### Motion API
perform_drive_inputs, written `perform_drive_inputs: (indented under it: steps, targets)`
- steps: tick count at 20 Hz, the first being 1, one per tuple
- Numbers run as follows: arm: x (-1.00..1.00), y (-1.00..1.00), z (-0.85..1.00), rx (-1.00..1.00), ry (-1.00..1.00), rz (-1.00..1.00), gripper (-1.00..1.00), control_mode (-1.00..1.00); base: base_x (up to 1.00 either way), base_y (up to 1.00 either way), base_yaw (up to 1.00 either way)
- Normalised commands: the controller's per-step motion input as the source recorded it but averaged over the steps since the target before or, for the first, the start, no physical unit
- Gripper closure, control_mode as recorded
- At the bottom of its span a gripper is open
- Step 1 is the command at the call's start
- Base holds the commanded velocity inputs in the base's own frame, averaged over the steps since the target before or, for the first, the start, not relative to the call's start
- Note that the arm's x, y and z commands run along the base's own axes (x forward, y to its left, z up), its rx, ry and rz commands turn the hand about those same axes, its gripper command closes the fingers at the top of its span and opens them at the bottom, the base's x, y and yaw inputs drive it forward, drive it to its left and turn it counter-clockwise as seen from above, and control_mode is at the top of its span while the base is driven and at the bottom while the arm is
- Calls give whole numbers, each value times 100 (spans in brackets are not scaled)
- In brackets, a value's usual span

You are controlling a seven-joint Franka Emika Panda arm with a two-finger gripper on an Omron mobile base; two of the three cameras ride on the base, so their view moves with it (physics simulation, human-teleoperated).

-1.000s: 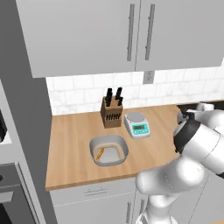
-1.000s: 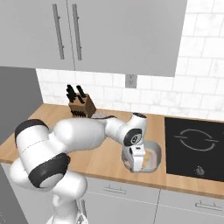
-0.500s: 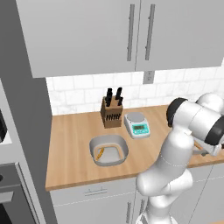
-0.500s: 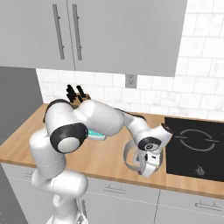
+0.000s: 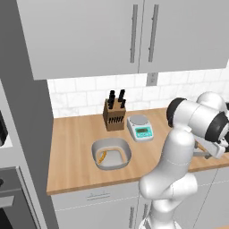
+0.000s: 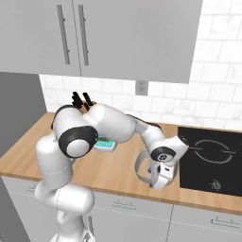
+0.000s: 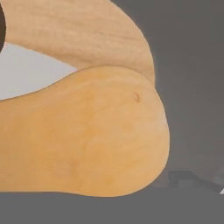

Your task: Take the meat container that has the shrimp and place it on the second highest rack of the freezer. Then take the vegetable container that has the squashs and place it on the highest rack of the freezer.

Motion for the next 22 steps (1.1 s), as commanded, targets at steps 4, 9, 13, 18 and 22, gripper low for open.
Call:
perform_drive_inputs:
  steps: [4,9,13,18,22]
  targets:
    - [0,45,-83,-9,0,0,100,-100,0,0,0]
    - [0,15,-54,-5,7,0,100,-100,0,0,0]
    - [-5,23,-40,-11,13,-3,100,-100,0,0,0]
    - [-53,26,-10,-18,-2,0,100,-100,0,0,0]
    - [-69,24,6,-18,-16,0,100,-100,0,0,0]
